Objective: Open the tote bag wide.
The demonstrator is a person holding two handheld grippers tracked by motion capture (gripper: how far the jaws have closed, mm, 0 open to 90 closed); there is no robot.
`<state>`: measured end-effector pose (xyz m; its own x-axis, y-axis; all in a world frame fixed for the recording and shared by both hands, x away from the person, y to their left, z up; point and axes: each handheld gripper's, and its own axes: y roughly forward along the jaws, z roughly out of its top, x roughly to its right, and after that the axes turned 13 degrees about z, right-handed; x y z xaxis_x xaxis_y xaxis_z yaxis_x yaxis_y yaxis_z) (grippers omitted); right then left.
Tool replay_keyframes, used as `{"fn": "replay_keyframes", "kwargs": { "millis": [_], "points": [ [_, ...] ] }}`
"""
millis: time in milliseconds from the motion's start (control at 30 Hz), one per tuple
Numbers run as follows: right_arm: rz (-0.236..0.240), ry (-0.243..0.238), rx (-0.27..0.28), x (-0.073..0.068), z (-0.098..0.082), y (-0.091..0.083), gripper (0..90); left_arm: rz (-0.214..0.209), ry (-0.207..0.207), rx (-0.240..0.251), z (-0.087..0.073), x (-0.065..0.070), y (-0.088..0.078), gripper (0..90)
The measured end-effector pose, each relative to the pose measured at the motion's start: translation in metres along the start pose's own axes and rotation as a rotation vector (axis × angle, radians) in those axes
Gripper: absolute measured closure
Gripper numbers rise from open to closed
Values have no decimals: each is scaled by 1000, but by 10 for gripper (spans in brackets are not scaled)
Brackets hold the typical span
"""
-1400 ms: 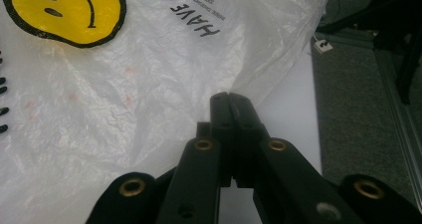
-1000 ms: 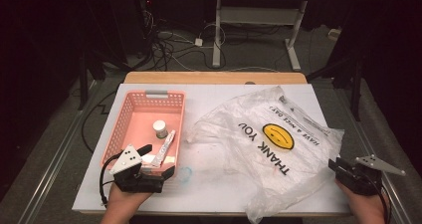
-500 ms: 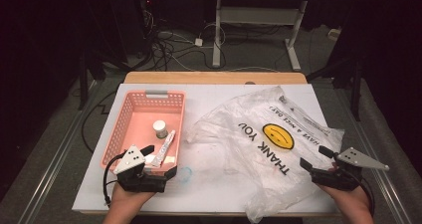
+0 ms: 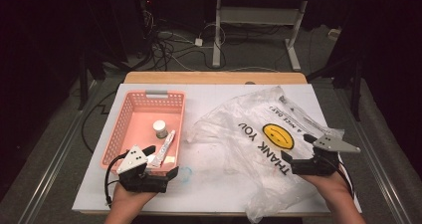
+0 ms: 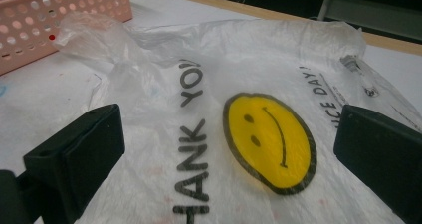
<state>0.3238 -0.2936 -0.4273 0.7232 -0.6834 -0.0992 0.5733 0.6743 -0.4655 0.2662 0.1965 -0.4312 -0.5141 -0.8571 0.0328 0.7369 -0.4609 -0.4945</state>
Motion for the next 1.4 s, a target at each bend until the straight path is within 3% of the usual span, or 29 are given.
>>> {"fn": "replay_keyframes", "kwargs": {
  "millis": [267, 467, 700, 1100, 1400],
  "points": [
    [21, -4, -29, 2, 19, 40, 0, 2, 12, -4, 0, 0, 0, 0],
    [58, -12, -34, -4, 21, 57, 1, 7, 8, -13, -3, 1, 2, 0],
    [109, -24, -55, -15, 24, 67, 34, 18, 1, -13, -3, 2, 0, 0],
    [211, -18, -162, -29, 14, 85, 201, 20, -21, -2, -5, 4, -6, 0],
    [232, -56, -242, -38, 5, 96, 266, 24, -14, 13, -6, 2, -14, 0]
  ]
}}
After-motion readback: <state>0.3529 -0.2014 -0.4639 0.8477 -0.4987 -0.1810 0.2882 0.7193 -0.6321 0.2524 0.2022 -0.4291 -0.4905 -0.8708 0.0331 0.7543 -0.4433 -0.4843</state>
